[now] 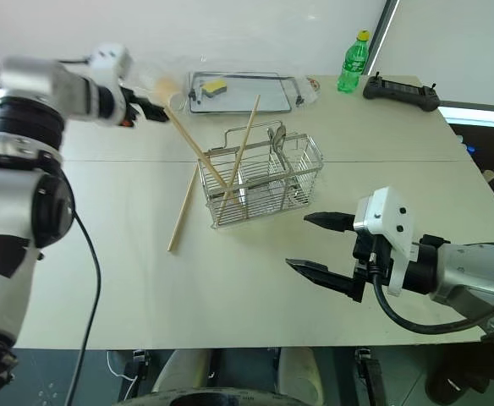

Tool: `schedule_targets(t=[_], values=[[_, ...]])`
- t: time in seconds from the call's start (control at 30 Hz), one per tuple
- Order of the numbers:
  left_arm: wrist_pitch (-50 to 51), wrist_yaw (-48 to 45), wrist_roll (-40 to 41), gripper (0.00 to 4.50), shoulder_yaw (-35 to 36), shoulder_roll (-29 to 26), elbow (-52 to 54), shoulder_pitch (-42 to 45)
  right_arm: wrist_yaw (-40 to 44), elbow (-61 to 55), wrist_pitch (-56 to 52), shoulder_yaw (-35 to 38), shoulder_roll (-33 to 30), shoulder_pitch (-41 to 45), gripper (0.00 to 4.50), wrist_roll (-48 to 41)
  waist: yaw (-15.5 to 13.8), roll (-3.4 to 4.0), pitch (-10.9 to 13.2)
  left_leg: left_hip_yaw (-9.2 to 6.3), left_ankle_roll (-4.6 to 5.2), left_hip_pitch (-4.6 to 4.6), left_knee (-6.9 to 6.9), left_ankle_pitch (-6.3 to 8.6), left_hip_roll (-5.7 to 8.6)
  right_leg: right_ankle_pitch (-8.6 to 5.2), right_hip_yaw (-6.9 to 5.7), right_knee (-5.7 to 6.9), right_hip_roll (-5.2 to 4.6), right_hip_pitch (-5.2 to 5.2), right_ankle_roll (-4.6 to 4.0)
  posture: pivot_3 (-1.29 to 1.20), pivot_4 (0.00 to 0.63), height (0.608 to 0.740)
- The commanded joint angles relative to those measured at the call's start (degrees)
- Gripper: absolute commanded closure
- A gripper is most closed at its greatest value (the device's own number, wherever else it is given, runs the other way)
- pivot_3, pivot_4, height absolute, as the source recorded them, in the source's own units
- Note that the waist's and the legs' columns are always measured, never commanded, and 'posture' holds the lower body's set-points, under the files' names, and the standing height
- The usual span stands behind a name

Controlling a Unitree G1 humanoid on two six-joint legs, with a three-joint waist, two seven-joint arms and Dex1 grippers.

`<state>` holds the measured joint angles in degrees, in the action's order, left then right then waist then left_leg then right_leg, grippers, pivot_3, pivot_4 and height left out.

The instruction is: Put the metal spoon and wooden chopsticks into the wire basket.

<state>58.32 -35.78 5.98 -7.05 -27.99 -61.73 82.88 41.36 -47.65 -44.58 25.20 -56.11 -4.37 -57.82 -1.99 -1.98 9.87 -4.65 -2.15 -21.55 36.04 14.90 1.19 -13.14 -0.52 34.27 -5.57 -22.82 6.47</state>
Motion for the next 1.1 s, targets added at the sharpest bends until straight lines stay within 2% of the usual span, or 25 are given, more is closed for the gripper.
schedule_targets(t=[0.03,0.23,0.73,1.1], values=[[0.1,0.8,-2.0,0.05,-0.4,1.6,0.2,-0.6,-2.3,-1.2,1.6,-1.9,1.1,2.6,0.51,0.4,0.3,-0.05,0.0,0.00,0.00,-0.01,0.00,0.00,-0.01,0.01,0.00,0.01,0.00,-0.02,-0.01,0.00,0.150,0.709],[-0.6,3.1,-4.3,0.05,-0.7,4.6,-2.0,-2.5,-4.4,-1.6,2.1,-4.9,1.8,5.2,0.51,0.7,1.2,-0.03,0.0,-0.02,0.00,-0.05,0.01,0.00,0.00,0.01,0.00,0.01,-0.01,-0.04,0.00,0.00,0.150,0.709],[0.3,4.1,-4.5,0.05,0.7,8.8,-3.0,-3.9,-6.0,-0.2,0.9,-5.5,0.5,8.9,0.51,-2.4,1.3,-0.03,0.0,-0.02,0.00,-0.01,0.02,0.00,0.01,0.05,0.00,0.03,-0.01,-0.02,0.07,0.00,0.150,0.709],[-5.2,8.4,-4.3,0.05,3.8,11.5,-7.1,-5.2,-7.7,-0.7,0.5,-4.7,0.4,8.6,0.51,-4.2,1.2,-0.02,0.0,-0.03,0.00,0.04,0.06,0.00,0.01,0.09,0.00,0.06,-0.01,0.05,0.12,0.00,0.150,0.709]])
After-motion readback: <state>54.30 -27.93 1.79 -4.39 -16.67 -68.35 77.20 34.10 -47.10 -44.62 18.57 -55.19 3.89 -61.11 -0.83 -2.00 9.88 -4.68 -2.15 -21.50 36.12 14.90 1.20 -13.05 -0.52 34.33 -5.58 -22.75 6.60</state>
